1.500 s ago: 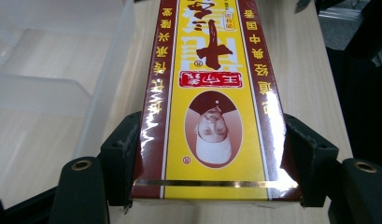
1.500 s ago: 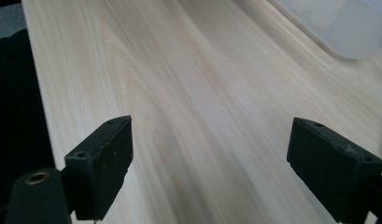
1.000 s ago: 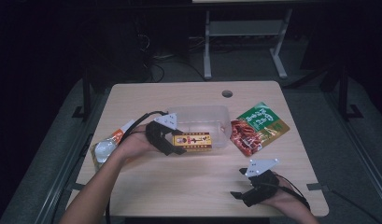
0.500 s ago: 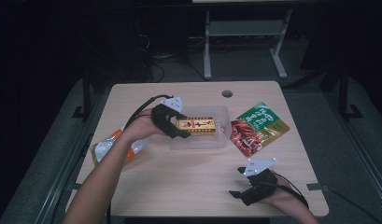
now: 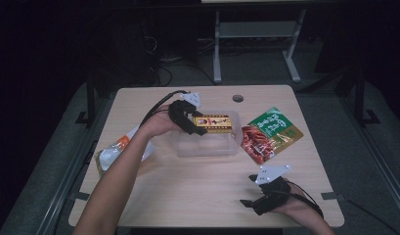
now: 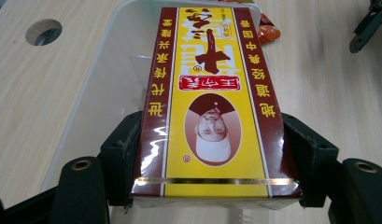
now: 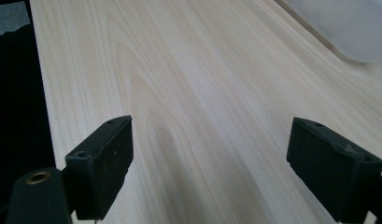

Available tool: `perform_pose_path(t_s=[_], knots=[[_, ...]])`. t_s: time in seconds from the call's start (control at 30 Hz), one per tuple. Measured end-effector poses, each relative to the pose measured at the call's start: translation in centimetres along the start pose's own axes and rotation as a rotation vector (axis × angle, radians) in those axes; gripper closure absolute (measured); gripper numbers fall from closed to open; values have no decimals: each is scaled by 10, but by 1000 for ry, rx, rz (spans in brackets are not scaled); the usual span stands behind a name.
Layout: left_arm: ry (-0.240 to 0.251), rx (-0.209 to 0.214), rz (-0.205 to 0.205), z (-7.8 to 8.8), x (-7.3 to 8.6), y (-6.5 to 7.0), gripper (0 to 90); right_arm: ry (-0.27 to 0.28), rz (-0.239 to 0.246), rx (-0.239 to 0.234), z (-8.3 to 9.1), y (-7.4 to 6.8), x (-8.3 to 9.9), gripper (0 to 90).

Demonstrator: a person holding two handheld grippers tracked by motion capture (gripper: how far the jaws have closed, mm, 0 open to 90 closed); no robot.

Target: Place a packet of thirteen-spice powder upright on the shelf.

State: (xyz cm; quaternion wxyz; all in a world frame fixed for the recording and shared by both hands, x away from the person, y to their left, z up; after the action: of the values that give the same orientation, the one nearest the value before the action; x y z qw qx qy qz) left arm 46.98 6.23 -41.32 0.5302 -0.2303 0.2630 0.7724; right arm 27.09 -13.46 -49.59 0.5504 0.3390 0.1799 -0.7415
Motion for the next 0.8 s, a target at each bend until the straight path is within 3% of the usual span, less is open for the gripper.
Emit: perform_pose_path(t_s=[0.47, 0.8], knots=[[-32, 6, -1, -28, -15, -4, 312, 5, 7, 0, 1, 1, 0, 143], [-13, 7, 10, -29, -19, -6, 311, 4, 10, -4, 1, 1, 0, 143]])
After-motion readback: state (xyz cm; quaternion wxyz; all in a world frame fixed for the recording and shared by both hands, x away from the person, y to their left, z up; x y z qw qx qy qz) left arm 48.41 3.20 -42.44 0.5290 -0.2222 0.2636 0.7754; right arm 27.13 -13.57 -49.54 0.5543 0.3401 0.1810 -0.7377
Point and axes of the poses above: each handheld gripper's, and its own axes: z roughly backward along the jaws, x roughly out of its underside, y roughly to its right, the point moved 7 cm from there along -z, roughly forward along the jaws, and after that the axes turned 13 degrees about z, right-handed, at the moved point
